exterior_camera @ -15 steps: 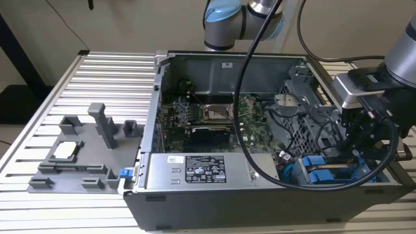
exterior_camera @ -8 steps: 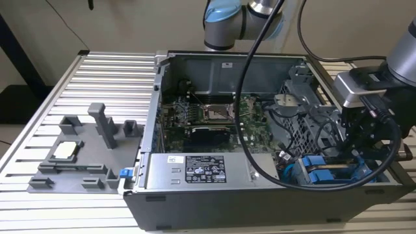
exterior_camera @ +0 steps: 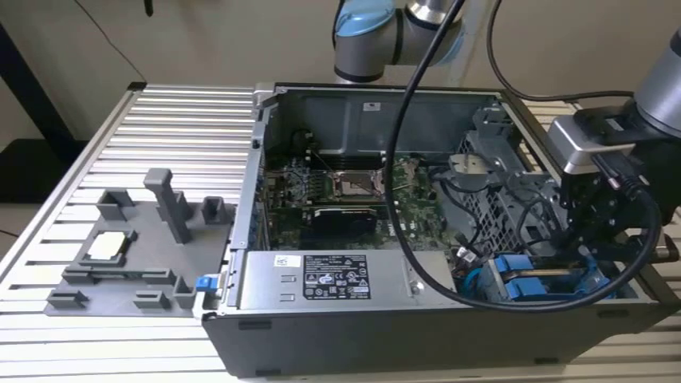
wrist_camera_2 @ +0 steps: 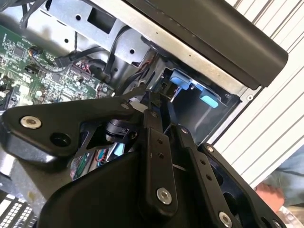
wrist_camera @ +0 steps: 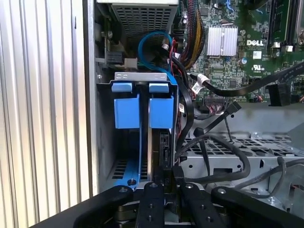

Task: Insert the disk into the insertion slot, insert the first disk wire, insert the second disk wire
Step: 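Insert the first disk wire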

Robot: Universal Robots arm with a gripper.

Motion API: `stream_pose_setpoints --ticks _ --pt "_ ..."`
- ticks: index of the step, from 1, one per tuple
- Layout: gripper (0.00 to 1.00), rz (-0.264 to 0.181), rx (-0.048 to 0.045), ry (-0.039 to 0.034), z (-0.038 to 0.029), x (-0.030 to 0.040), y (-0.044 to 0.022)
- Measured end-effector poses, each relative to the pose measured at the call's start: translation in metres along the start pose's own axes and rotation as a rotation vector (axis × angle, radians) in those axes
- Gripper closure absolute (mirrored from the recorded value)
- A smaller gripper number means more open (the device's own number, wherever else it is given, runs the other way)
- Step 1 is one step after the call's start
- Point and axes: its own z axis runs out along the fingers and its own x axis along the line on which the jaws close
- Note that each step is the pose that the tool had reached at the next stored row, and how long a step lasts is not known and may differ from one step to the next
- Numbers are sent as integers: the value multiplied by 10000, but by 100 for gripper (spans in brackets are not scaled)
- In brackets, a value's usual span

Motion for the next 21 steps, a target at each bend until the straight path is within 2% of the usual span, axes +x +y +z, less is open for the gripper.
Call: stream_pose_setpoints --ticks 2,6,7,21 --pt "81 -2 30 24 2 0 0" --pt "81 -3 251 26 7 0 0" --pt "81 -3 282 27 9 0 0" --pt "81 6 313 29 14 -6 37"
